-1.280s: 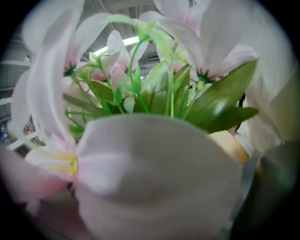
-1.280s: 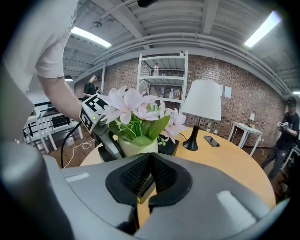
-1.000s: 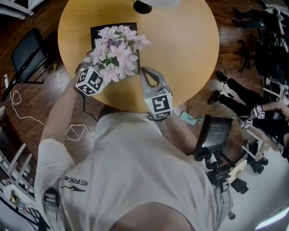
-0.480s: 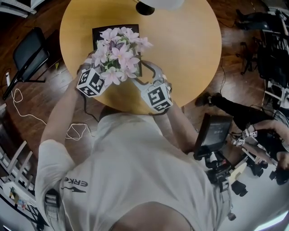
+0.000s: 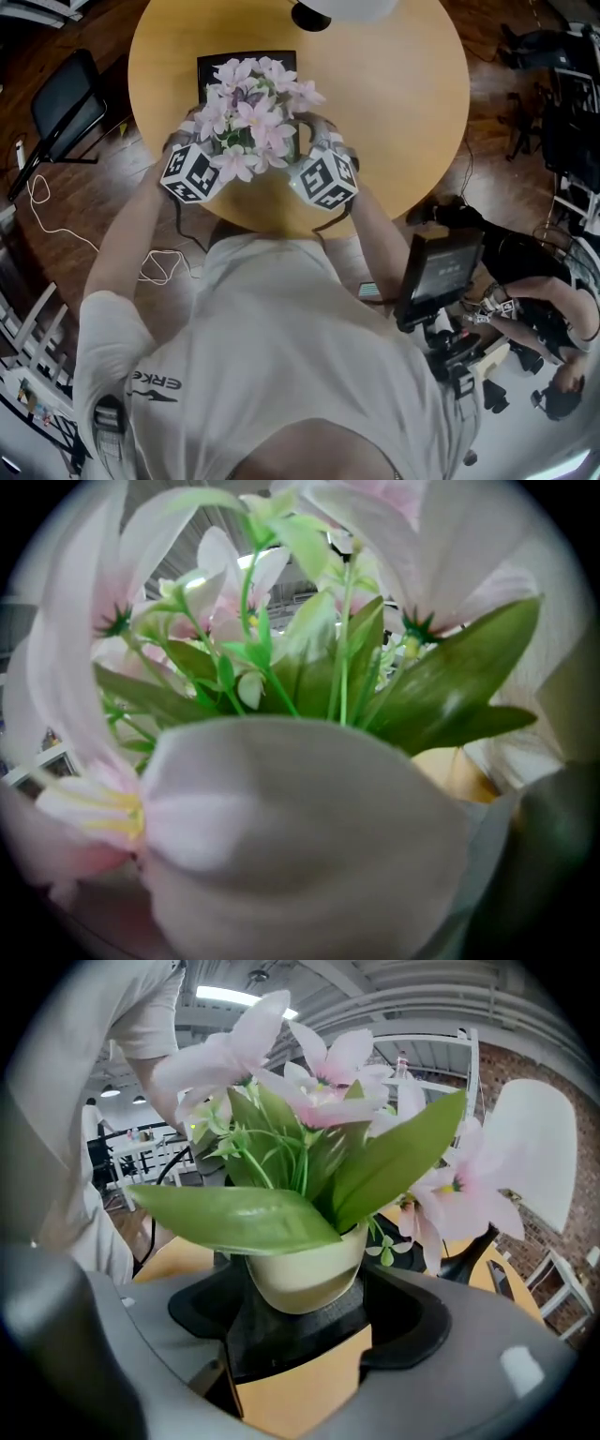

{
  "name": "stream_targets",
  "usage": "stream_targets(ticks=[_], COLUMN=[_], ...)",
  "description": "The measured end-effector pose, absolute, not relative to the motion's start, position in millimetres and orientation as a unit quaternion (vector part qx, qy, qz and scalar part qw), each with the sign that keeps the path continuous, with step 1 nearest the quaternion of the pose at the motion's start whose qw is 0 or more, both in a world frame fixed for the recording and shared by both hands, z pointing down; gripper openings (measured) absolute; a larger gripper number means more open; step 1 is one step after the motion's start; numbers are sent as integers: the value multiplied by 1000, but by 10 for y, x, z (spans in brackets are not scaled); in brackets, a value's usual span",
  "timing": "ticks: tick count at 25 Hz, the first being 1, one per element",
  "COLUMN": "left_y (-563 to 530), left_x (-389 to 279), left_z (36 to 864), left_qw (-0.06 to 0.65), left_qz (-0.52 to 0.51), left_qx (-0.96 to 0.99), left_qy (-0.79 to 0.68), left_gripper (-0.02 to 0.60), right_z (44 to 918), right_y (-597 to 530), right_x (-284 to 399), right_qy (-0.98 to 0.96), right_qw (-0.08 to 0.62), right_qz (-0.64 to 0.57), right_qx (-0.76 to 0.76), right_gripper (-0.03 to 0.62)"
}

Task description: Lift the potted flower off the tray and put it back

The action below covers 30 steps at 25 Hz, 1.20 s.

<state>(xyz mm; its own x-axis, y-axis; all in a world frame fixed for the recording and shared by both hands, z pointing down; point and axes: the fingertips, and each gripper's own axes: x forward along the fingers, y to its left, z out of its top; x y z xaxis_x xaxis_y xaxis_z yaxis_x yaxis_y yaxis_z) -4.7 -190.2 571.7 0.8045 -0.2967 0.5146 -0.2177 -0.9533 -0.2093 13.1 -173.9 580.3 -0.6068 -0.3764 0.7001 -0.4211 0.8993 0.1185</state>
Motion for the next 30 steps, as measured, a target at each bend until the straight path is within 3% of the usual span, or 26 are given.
stream_targets(ticks=[9, 30], left_y=[-1888, -1852], left_x=[-70, -83], left_z=[5816, 5561], left_qw=[84, 86], left_qz=[-297, -289], left_qx=[-944, -945], left_qy=[118, 122], left_gripper=[523, 525], right_z=[5934, 5681], right_y=[-1789, -1765], right_x=[51, 28], right_qy=[-897, -893], right_qw=[394, 399], right_qz=[29, 14], right_qx=[198, 207], right_gripper=[460, 440])
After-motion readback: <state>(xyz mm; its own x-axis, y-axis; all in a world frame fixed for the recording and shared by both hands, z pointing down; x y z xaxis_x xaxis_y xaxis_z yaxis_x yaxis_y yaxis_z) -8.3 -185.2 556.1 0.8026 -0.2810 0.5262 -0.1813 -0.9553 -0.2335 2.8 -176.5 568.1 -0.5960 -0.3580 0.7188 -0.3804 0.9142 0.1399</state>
